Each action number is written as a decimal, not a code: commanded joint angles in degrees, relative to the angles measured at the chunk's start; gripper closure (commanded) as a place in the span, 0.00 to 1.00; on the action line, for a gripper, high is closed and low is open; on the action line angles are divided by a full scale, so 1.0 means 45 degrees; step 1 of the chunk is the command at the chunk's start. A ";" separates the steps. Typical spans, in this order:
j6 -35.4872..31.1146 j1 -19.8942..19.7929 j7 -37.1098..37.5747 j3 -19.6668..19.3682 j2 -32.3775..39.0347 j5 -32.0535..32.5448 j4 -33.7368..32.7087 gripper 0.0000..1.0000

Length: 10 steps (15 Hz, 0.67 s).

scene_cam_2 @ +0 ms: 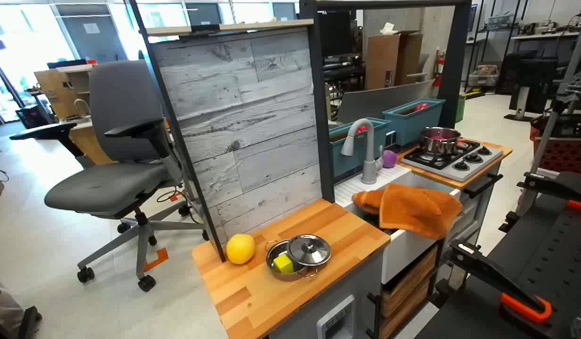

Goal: Remove the green plush toy from the sink and put it in the silver pot

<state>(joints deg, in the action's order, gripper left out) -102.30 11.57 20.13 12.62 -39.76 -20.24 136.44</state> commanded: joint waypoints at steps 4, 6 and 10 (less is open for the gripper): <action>0.0082 -0.0222 -0.0101 0.0151 -0.0013 -0.0102 0.0095 0.00; 0.0081 -0.0221 -0.0100 0.0151 0.0007 -0.0101 0.0133 0.00; 0.0080 -0.0219 -0.0099 0.0151 0.0034 -0.0100 0.0172 0.00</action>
<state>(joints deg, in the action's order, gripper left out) -102.30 11.57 20.13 12.62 -39.53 -20.23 137.40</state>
